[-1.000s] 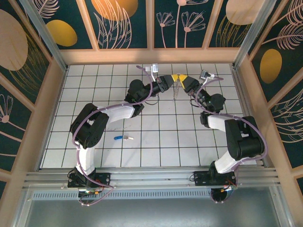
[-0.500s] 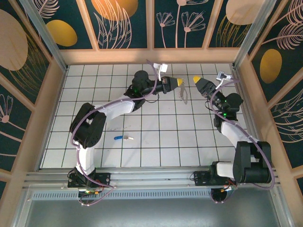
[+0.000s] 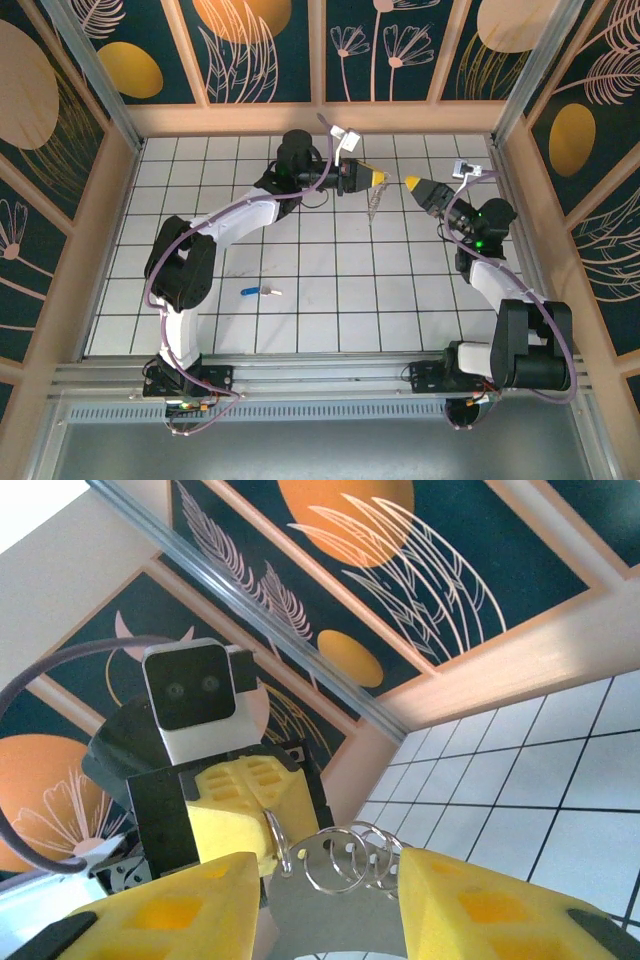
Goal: Put the keys on the keyring
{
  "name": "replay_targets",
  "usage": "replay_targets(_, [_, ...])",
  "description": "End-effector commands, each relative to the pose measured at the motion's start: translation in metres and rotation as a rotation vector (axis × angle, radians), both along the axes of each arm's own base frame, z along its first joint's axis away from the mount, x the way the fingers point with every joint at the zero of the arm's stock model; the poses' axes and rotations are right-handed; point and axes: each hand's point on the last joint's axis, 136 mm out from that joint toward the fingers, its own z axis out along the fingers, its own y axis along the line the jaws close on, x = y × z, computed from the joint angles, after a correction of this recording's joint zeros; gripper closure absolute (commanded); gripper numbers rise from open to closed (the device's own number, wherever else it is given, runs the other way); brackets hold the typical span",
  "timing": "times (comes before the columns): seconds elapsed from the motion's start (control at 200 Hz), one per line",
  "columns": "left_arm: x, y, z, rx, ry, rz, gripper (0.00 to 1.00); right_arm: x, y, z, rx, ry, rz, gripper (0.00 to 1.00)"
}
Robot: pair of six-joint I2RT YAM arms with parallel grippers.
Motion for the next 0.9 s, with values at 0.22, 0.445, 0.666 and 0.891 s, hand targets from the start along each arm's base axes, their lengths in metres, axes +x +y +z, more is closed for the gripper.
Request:
replay_targets(0.22, [-0.009, -0.001, 0.01, -0.009, -0.037, -0.069, 1.0, -0.013, 0.028, 0.014, -0.024, -0.105, 0.104, 0.61])
replay_targets(0.445, [-0.012, 0.0, 0.011, -0.012, -0.038, -0.079, 1.0, -0.012, 0.04, 0.013, -0.025, -0.107, 0.128, 0.63])
replay_targets(0.666, [-0.014, 0.0, 0.011, -0.009, -0.035, -0.086, 1.0, -0.011, 0.044, 0.015, -0.021, -0.111, 0.134, 0.71])
replay_targets(0.891, [-0.015, 0.001, 0.011, -0.009, -0.035, -0.089, 1.0, -0.011, 0.047, 0.018, -0.022, -0.12, 0.142, 1.0])
